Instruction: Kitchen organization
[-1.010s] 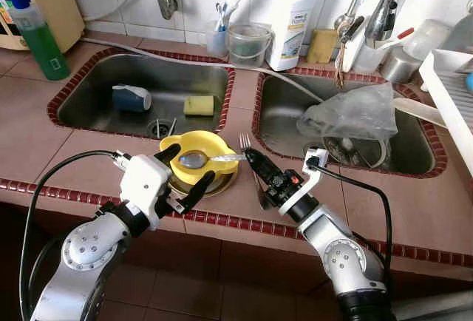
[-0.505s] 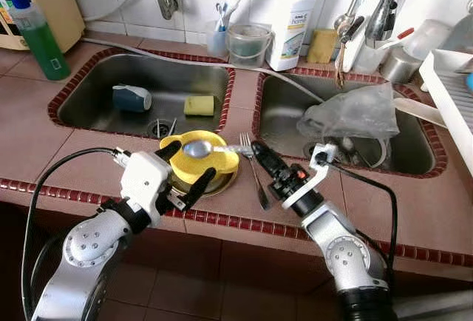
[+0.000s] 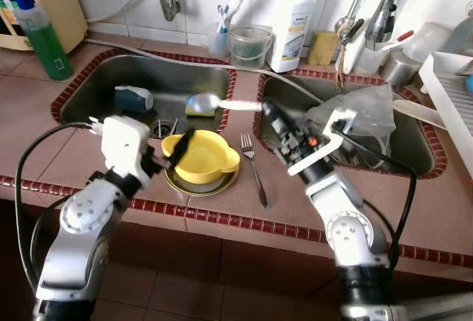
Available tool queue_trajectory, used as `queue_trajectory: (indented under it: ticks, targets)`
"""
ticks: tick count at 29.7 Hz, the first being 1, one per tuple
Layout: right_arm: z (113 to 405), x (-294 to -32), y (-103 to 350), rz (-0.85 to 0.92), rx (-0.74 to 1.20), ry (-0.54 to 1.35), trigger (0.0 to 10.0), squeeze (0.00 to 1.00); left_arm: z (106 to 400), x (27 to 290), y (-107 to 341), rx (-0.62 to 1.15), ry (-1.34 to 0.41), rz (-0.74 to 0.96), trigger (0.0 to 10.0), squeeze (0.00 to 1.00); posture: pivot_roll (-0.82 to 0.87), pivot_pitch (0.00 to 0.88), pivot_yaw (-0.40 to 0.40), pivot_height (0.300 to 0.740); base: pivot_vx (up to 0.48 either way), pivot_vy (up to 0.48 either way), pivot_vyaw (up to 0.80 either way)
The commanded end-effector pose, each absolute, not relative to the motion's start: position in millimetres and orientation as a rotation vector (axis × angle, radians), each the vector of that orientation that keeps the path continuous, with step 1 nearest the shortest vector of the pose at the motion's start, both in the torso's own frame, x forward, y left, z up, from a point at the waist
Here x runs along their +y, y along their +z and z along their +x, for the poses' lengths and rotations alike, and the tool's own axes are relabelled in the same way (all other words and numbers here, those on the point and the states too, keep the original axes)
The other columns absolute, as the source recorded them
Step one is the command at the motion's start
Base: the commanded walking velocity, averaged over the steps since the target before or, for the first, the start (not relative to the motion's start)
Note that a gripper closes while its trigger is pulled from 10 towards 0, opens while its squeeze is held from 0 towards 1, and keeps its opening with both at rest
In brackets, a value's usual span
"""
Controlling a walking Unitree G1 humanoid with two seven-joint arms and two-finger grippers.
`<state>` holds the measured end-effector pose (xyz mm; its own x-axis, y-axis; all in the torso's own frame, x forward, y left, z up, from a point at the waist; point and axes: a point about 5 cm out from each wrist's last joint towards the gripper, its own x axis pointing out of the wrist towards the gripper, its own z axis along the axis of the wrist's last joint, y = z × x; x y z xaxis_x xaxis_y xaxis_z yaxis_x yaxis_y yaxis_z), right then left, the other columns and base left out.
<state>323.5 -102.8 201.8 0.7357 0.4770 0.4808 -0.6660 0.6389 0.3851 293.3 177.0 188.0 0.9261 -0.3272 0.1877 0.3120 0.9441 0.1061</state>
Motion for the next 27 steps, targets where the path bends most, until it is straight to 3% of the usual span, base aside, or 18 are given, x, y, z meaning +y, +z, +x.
queue_trajectory:
  ticks: [1,5,11,27]
  targets:
    - [326.4,-108.4,205.3,0.506,-0.384,0.605,10.0,0.00,295.5,179.3,184.6,-0.183,-0.301,0.045,10.0,0.00,-0.04,0.007,-0.042,0.740,0.000,0.000,0.00]
    - [330.4,-112.7,210.9,0.344,-0.419,0.530,10.0,0.00,303.0,176.9,183.1,-0.169,-0.266,-0.015,10.0,0.00,-0.04,0.000,-0.044,0.740,0.000,0.000,0.00]
    - [330.7,-112.2,212.5,0.272,-0.456,0.504,10.0,0.00,305.8,173.5,181.5,-0.157,-0.279,-0.028,10.0,0.00,-0.04,0.000,-0.043,0.740,0.000,0.000,0.00]
    - [328.7,-104.2,200.4,0.160,-0.453,0.518,10.0,0.00,315.6,174.2,183.6,-0.152,-0.294,-0.013,10.0,0.00,-0.06,0.000,-0.023,0.740,0.000,0.400,0.00]
